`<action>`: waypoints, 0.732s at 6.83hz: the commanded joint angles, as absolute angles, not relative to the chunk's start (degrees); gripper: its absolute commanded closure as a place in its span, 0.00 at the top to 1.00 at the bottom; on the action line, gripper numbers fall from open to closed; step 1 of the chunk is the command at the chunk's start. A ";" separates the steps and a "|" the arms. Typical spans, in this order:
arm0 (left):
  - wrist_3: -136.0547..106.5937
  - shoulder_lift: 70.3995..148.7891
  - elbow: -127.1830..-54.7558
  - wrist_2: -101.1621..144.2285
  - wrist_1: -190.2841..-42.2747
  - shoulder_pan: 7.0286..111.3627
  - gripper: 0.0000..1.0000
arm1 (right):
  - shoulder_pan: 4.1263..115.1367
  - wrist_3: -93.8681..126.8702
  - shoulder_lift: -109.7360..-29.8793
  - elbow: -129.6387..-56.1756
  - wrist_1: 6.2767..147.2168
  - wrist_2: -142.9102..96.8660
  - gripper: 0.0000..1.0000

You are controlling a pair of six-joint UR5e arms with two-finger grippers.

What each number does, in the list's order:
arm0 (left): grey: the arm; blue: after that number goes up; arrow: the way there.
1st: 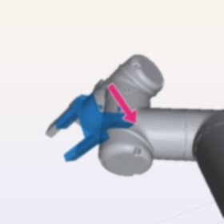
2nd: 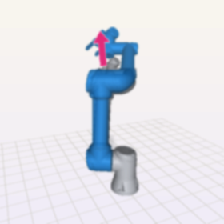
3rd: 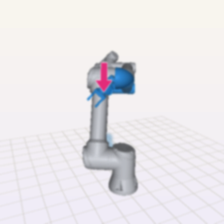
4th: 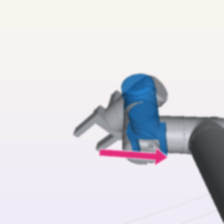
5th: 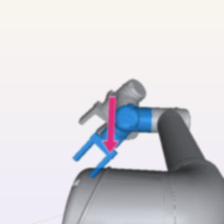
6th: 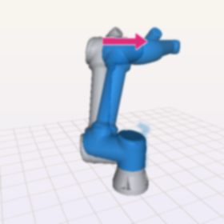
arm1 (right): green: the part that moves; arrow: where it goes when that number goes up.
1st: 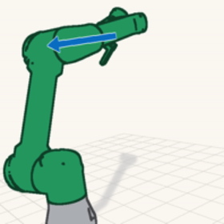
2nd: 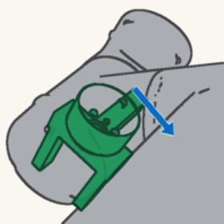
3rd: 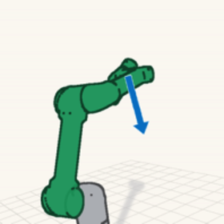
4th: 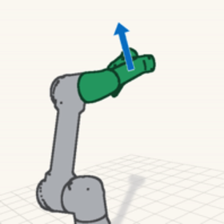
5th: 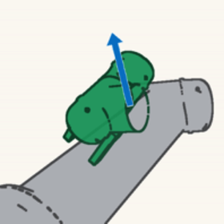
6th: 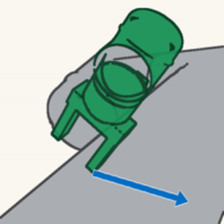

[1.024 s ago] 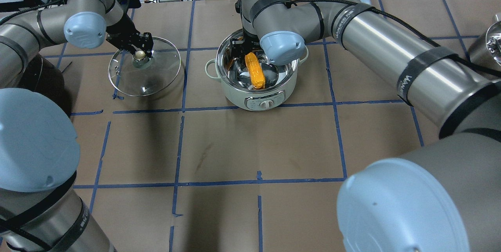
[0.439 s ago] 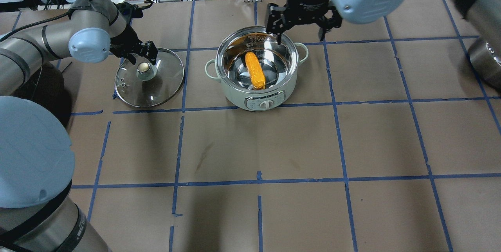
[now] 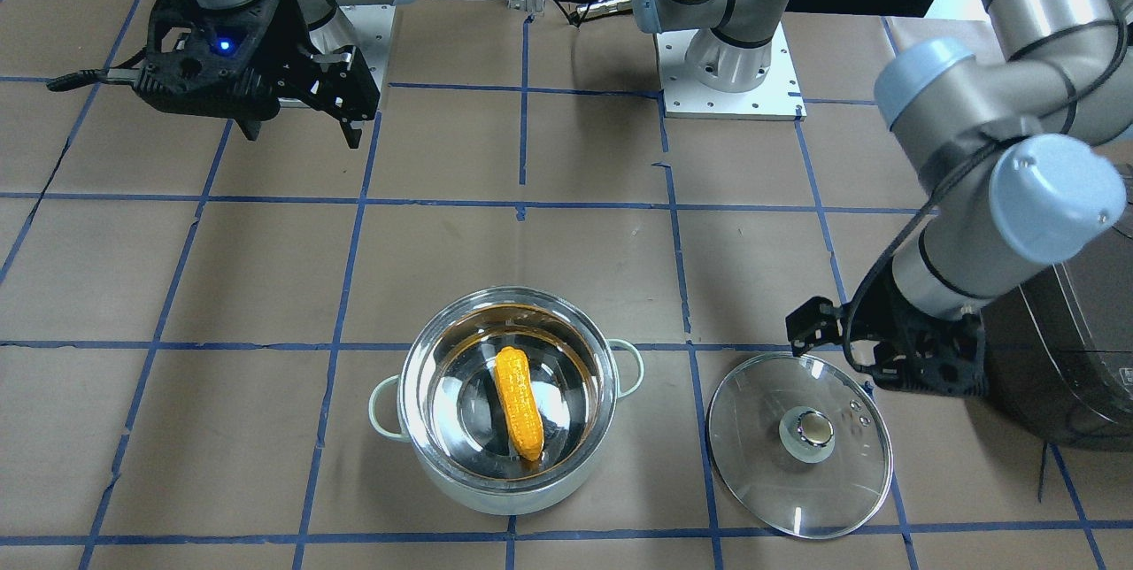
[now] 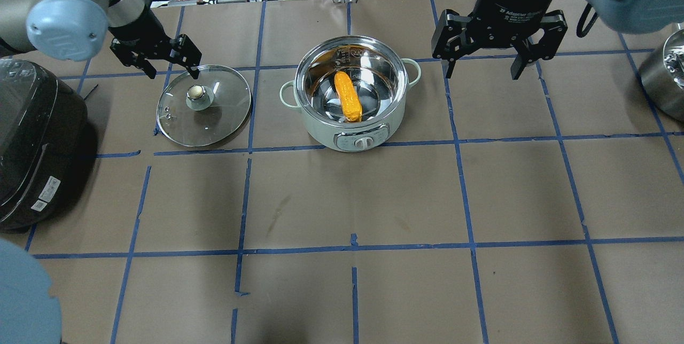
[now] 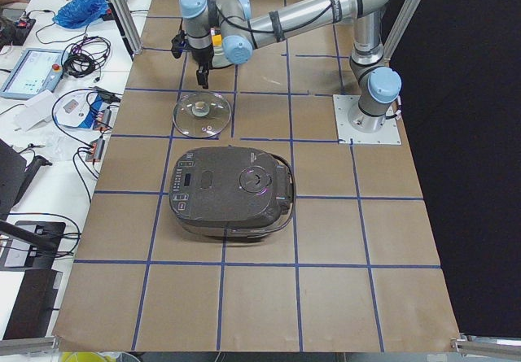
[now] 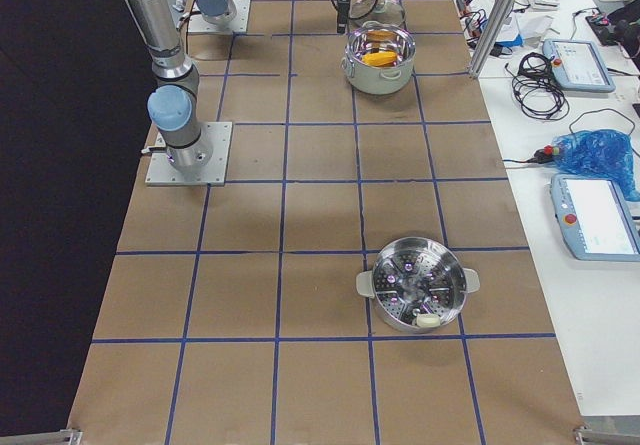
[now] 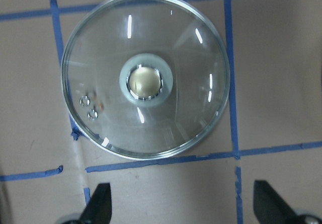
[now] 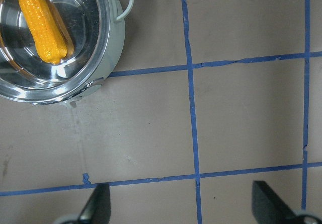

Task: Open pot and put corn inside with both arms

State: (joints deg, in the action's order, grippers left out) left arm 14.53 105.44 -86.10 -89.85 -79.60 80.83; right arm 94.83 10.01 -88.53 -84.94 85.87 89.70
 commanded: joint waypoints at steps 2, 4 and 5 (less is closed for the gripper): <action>11.08 95.02 -84.90 -92.90 -92.28 85.24 1.00 | 94.49 10.28 -89.30 -87.10 91.31 89.47 1.00; 6.09 94.57 -85.69 -92.63 -91.76 88.32 1.00 | 94.48 9.85 -89.38 -86.66 90.70 89.83 1.00; 5.28 94.05 -85.43 -92.55 -91.67 88.77 1.00 | 94.66 9.67 -89.47 -86.57 90.44 89.82 1.00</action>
